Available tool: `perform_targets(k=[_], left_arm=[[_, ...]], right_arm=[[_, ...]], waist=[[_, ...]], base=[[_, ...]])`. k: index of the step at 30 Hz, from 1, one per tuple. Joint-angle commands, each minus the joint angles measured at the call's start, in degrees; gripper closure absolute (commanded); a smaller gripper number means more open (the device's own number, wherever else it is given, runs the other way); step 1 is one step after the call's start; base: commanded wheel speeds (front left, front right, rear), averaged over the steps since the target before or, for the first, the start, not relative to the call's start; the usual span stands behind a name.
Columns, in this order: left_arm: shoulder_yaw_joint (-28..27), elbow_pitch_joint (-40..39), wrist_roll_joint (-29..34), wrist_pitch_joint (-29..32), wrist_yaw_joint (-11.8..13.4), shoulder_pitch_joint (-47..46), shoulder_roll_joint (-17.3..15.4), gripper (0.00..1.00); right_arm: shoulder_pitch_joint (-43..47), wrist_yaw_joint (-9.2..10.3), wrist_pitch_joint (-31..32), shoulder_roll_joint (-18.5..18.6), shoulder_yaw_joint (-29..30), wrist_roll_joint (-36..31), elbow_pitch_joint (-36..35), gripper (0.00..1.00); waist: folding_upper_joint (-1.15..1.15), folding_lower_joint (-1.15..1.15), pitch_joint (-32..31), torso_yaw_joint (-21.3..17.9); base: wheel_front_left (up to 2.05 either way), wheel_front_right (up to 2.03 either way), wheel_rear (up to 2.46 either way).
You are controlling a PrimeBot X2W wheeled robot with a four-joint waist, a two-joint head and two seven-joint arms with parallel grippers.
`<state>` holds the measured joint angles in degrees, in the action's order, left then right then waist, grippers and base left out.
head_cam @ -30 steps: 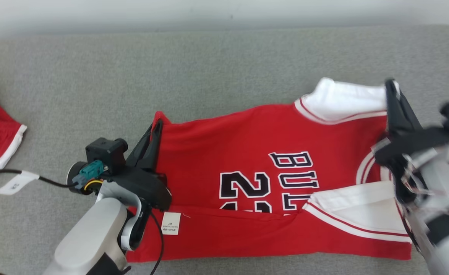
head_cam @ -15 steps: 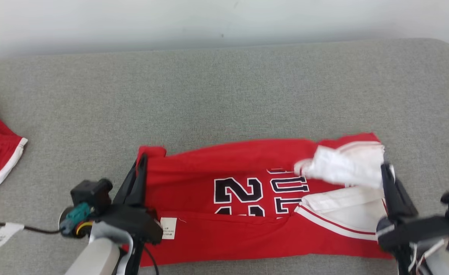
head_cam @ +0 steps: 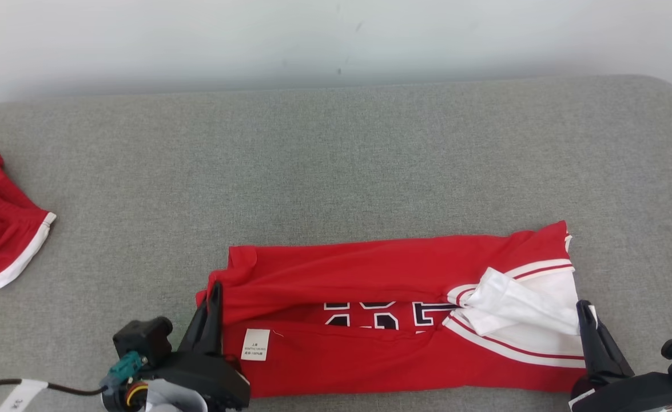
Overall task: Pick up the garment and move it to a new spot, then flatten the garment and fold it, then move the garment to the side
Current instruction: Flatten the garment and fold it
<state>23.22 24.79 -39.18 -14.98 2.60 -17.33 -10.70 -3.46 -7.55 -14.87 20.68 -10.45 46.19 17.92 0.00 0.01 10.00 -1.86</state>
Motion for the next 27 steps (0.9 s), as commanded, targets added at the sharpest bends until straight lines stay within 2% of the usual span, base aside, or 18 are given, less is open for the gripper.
perform_targets(k=[1,4,5,6,7,8,9,10,19,27], left_arm=[[-0.5,0.5,0.8,-0.2,-0.1,1.6,0.4,1.00],[-1.1,1.6,1.6,-0.2,-0.4,2.5,0.8,1.00],[-1.2,2.0,1.7,-0.2,-0.5,2.7,0.9,0.84],[-1.3,2.6,2.0,-0.2,-0.7,2.8,1.1,0.55],[-1.4,3.2,2.2,-0.2,-0.8,3.0,1.2,0.26],[-1.4,3.2,2.2,-0.2,-0.8,3.0,1.2,0.26],[-1.5,3.5,2.4,-0.2,-1.0,3.3,1.4,0.00],[-2.0,3.3,2.7,-0.2,-0.9,3.4,1.7,0.00],[-8.3,-3.4,7.6,-0.2,0.2,7.2,2.0,0.00],[-13.9,-10.4,14.6,-0.2,3.0,10.9,0.4,0.00]], right_arm=[[0.8,0.10,0.4,-0.3,0.0,-0.6,0.2,1.00],[1.6,0.10,1.1,-0.8,0.2,-1.1,0.7,1.00],[1.5,0.10,1.3,-0.9,0.5,-1.3,0.9,1.00],[1.4,0.10,1.7,-1.1,0.7,-1.5,1.1,1.00],[1.5,0.10,2.0,-1.3,0.9,-1.8,1.3,0.82],[1.5,0.10,2.0,-1.3,0.9,-1.8,1.3,0.82],[1.5,0.10,2.0,-1.5,1.2,-2.0,1.5,0.38],[1.7,0.10,1.9,-1.6,1.6,-2.1,1.6,0.00],[2.4,0.10,1.5,-1.9,6.0,-4.8,-1.4,0.00],[-4.0,0.10,9.4,-1.5,7.2,-12.6,6.0,0.00]], waist=[[0.00,-0.01,-0.6,0.0],[0.00,-0.01,-1.1,0.0],[0.00,-0.01,-1.2,0.0],[0.00,-0.01,-1.3,0.1],[0.00,-0.01,-1.4,0.1],[0.00,-0.01,-1.4,0.1],[0.00,-0.01,-1.5,0.0],[0.00,-0.01,-1.7,0.0],[0.00,-0.01,-3.9,0.1],[0.00,-0.01,-4.7,0.7]], base=[[0.00,0.00,0.00],[0.00,0.00,0.00],[0.00,0.00,0.00],[0.00,0.00,0.00],[0.00,0.00,0.00],[0.00,0.00,0.00],[0.00,0.00,0.00],[0.00,0.00,0.00],[0.00,0.00,0.00],[0.00,0.00,0.00]])
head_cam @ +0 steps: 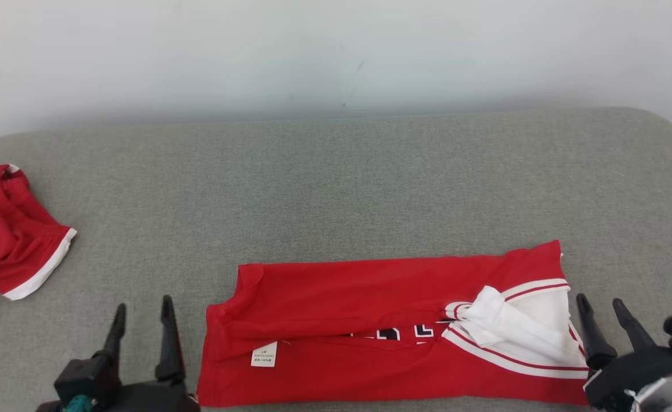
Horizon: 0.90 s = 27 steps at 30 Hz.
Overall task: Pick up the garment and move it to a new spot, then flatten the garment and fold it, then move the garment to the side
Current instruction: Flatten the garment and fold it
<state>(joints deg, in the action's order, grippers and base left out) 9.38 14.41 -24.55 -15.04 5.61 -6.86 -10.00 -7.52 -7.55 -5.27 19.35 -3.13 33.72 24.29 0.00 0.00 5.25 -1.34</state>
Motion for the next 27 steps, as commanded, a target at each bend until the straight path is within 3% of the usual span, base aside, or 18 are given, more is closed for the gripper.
perform_targets(k=[1,7,19,20,22,23,27], left_arm=[[-0.4,-0.6,0.9,-0.1,0.4,0.8,-0.6,0.00],[-1.7,-2.4,3.9,-0.1,1.9,3.1,-0.8,0.00],[-2.8,-2.9,4.0,-0.1,0.9,5.0,0.4,0.00],[-2.9,-2.9,4.0,-0.1,1.1,4.9,0.5,0.00],[-3.0,-2.9,4.1,-0.1,0.9,4.8,0.7,0.00],[-3.1,-2.8,4.2,-0.1,0.8,4.8,0.8,0.00],[-3.4,-2.5,4.2,-0.1,0.7,5.1,1.0,0.00]], right_arm=[[-0.9,0.10,0.7,-0.2,-0.1,-0.9,1.2,0.00],[-5.3,0.10,3.5,-1.0,-0.7,-3.8,10.0,0.00],[-9.3,-0.01,5.2,-3.2,-5.2,-2.4,22.1,0.00],[-9.4,-0.04,5.4,-3.3,-5.6,-2.0,22.6,0.08],[-9.7,-0.04,5.3,-3.0,-6.6,-1.1,23.2,0.89],[-9.9,-0.04,5.3,-2.8,-7.1,-0.9,23.6,1.00],[-10.6,0.04,4.4,-1.4,-7.6,-0.4,24.9,1.00]], waist=[[0.00,0.00,0.0,0.4],[0.00,0.00,-0.1,2.5],[0.00,0.00,-0.1,5.0],[0.00,0.00,-0.1,5.1],[0.00,0.00,-0.2,5.2],[0.00,0.00,-0.2,5.2],[0.00,0.00,-0.5,4.9]], base=[[0.00,0.00,0.00],[0.00,0.00,0.00],[0.00,0.00,0.00],[0.00,0.00,0.00],[0.00,0.00,0.00],[0.00,0.00,0.00],[0.00,0.00,0.00]])
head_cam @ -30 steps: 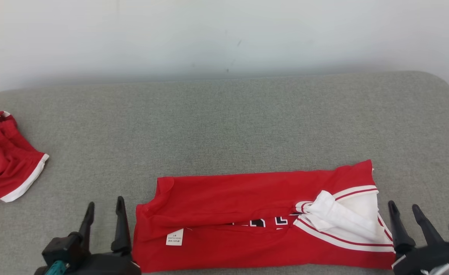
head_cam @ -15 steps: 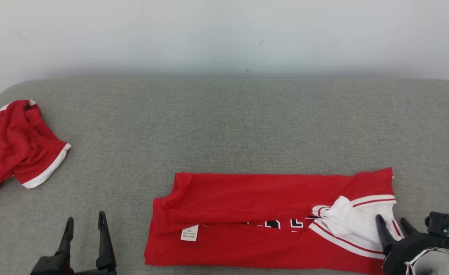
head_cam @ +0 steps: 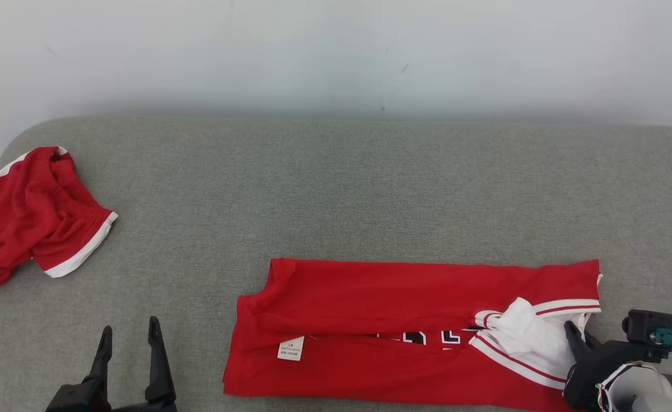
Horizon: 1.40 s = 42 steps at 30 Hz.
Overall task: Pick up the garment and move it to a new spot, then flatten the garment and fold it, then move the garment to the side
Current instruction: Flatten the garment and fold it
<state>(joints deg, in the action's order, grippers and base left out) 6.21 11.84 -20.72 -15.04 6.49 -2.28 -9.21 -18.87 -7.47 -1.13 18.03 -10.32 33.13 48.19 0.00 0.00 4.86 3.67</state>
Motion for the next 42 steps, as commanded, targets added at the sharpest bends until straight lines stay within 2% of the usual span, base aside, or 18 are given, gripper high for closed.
perform_targets(k=[1,8,14,19,26,31,35,40,42], left_arm=[[-0.3,0.1,0.3,-0.1,-0.3,0.7,0.3,0.00],[-0.9,0.5,0.4,-0.1,-0.6,1.3,0.6,0.00],[-1.3,0.7,0.2,-0.1,-0.8,1.8,0.9,0.00],[-1.9,1.1,0.0,-0.1,-1.1,2.6,0.9,0.00],[-1.4,1.6,0.1,-0.1,-1.3,2.4,1.0,0.00],[-0.5,2.2,0.1,-0.1,-1.6,2.5,1.4,0.00],[-0.2,2.7,-0.2,0.0,-1.7,2.2,1.2,0.00],[0.4,3.1,-0.2,0.2,-1.9,0.9,1.2,0.00],[0.6,3.2,-0.2,0.2,-1.9,0.7,1.4,0.00]], right_arm=[[0.3,-0.04,-0.2,0.7,-0.4,0.2,1.4,1.00],[-1.8,0.07,-4.6,7.3,3.2,-0.3,5.2,1.00],[-2.4,0.02,-5.4,8.9,4.2,1.2,3.7,1.00],[-1.1,0.02,-3.0,6.7,1.4,5.6,-5.1,1.00],[3.1,0.01,3.9,3.5,-3.8,11.5,-23.1,1.00],[5.8,0.01,8.0,0.3,-6.1,11.9,-32.6,1.00],[6.0,0.01,10.1,-5.0,-8.7,9.8,-36.2,1.00],[4.6,0.01,9.6,-11.0,-11.1,6.1,-34.5,1.00],[4.6,0.01,9.5,-12.0,-11.4,5.9,-33.6,1.00]], waist=[[0.00,0.00,-0.2,-0.3],[0.00,0.00,-1.0,-1.4],[0.00,0.00,-1.6,-2.8],[0.00,0.00,-2.5,-4.3],[0.00,0.00,-3.9,-4.7],[0.00,0.00,-4.3,-3.8],[0.00,0.00,-4.1,-2.5],[0.00,0.00,-3.6,-0.7],[0.00,0.00,-3.5,-0.3]], base=[[0.00,0.00,0.00],[0.00,0.00,0.00],[0.00,0.00,0.00],[0.00,0.00,0.00],[0.00,0.00,0.00],[0.00,0.00,0.00],[0.00,0.00,0.00],[0.00,0.00,0.00],[0.00,0.00,0.00]])
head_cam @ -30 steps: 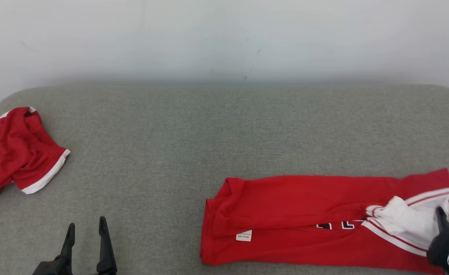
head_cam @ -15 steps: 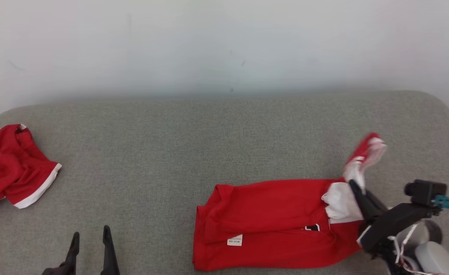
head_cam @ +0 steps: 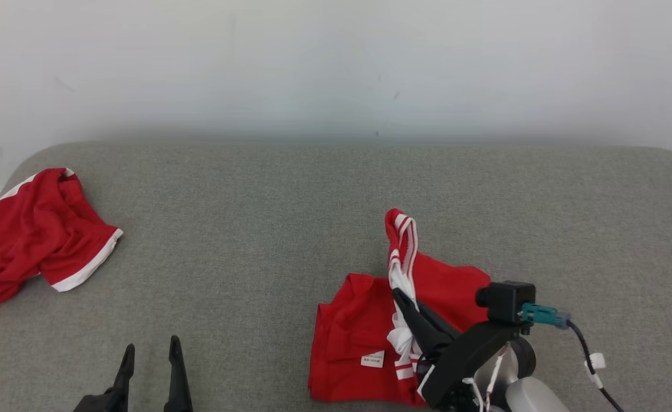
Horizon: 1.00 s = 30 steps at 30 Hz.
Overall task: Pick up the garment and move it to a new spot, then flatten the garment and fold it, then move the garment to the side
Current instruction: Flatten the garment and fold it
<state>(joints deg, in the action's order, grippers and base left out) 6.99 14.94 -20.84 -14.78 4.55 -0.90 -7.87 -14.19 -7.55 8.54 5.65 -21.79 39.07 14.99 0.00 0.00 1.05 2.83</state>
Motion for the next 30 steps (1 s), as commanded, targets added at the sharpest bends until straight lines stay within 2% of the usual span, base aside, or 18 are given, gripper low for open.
perform_targets(k=[1,5,10,20,21,22,23,30], left_arm=[[0.2,0.0,0.1,0.1,0.1,-0.8,0.2,0.00],[0.7,1.0,-0.1,0.0,-0.4,-2.2,0.2,0.00],[1.0,2.6,-0.3,-0.2,-0.9,-3.4,0.6,0.00],[0.9,4.7,-0.3,-0.3,-1.5,-4.8,0.9,0.00],[0.9,4.9,-0.3,-0.3,-1.6,-4.9,0.9,0.00],[0.9,5.0,-0.3,-0.3,-1.7,-4.9,1.0,0.00],[0.8,5.1,-0.3,-0.4,-1.7,-4.9,1.0,0.00],[0.0,5.0,-0.3,-0.4,-1.6,-3.9,0.7,0.00]], right_arm=[[-0.3,0.10,-0.2,-0.2,-0.2,-0.5,0.7,1.00],[-2.2,0.10,-1.6,-2.1,-1.3,-2.4,5.6,1.00],[-4.7,0.10,-4.0,-2.7,-2.5,-2.8,11.8,1.00],[-7.8,0.10,-8.7,-2.8,-10.3,4.7,19.8,1.00],[-8.2,0.10,-9.4,-2.8,-10.9,5.4,20.4,0.80],[-8.5,0.10,-10.1,-2.8,-11.7,6.2,20.5,0.51],[-8.8,0.10,-10.8,-2.8,-12.4,6.8,20.7,0.00],[-11.8,0.10,-18.2,-2.3,-11.6,8.3,19.4,0.00]], waist=[[0.00,0.00,0.4,1.0],[0.00,0.00,1.1,2.4],[0.00,0.00,1.8,3.5],[0.00,0.00,2.1,3.8],[0.00,0.00,2.0,3.8],[0.00,0.00,1.9,3.8],[0.00,0.00,1.8,3.7],[0.00,0.00,1.1,2.5]], base=[[0.00,0.00,0.00],[0.00,0.00,0.00],[0.00,0.00,0.00],[0.00,0.00,0.00],[0.00,0.00,0.00],[0.00,0.00,0.00],[0.00,0.00,0.00],[0.00,0.00,0.00]])
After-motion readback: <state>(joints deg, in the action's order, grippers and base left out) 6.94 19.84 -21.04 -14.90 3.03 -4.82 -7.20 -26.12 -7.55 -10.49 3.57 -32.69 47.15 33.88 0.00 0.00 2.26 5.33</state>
